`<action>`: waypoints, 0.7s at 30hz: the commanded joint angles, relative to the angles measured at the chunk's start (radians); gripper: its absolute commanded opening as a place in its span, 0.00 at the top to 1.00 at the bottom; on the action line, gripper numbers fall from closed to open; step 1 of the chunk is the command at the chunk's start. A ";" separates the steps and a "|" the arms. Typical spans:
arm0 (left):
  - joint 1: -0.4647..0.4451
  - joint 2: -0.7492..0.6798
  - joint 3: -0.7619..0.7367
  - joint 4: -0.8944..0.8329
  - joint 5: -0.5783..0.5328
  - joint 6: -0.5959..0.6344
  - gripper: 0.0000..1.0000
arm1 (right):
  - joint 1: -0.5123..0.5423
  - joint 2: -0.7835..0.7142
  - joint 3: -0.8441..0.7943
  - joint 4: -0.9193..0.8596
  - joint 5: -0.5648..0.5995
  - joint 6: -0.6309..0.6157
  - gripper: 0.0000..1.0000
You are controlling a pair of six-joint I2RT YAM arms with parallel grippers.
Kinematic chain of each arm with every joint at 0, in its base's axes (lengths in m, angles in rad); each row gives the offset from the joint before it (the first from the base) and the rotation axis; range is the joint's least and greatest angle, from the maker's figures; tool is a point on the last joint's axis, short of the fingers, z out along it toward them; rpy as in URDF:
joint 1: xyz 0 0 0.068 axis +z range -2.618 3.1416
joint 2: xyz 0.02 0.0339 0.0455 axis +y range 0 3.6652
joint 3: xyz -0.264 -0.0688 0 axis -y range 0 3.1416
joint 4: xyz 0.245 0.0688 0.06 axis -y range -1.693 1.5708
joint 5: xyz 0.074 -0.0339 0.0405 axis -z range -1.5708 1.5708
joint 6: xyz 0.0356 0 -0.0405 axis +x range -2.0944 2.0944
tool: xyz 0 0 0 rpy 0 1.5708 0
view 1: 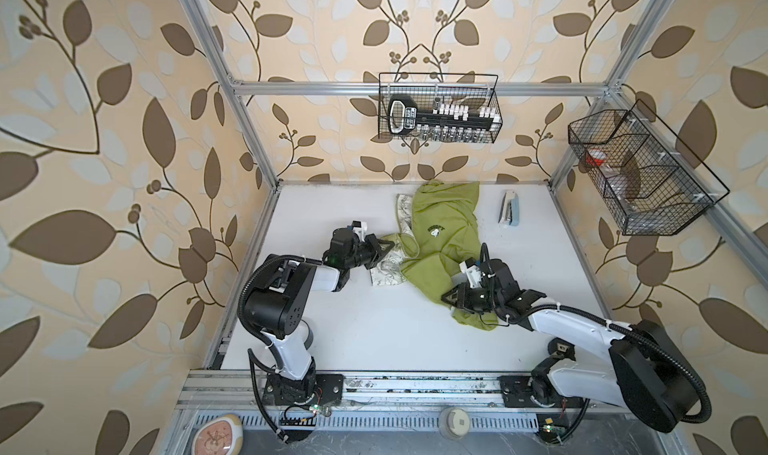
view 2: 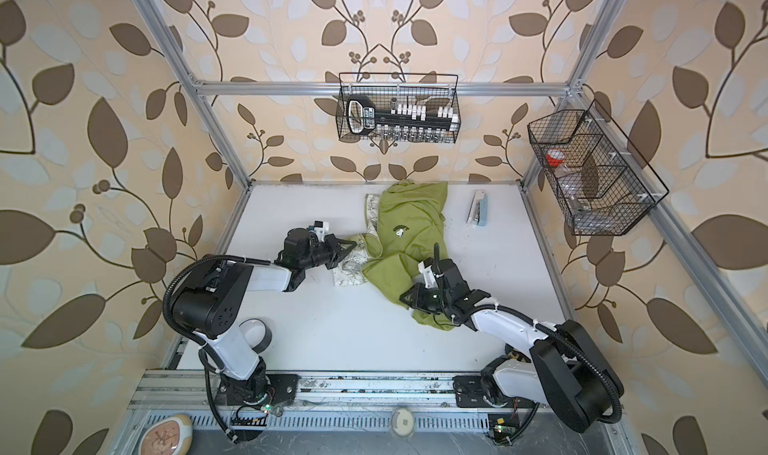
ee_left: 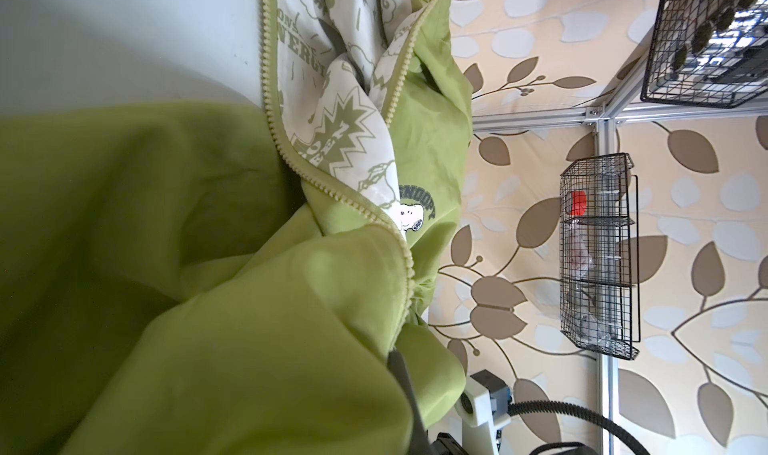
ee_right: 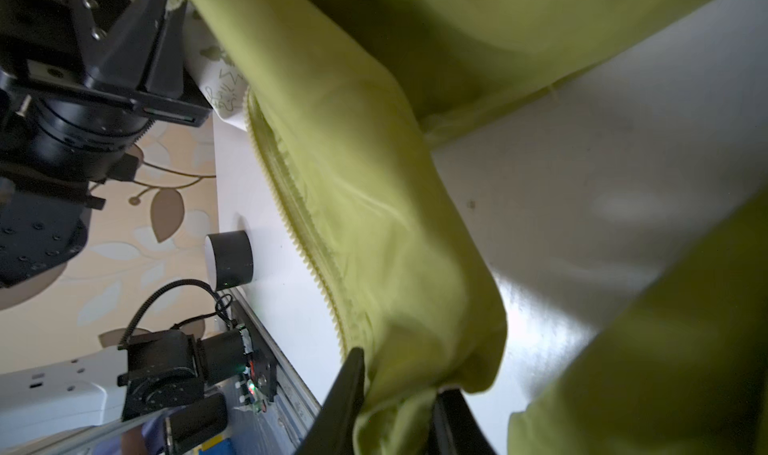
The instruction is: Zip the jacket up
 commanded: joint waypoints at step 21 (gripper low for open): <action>-0.007 -0.054 -0.012 0.007 0.015 0.021 1.00 | -0.014 0.016 -0.158 0.307 -0.021 0.117 0.00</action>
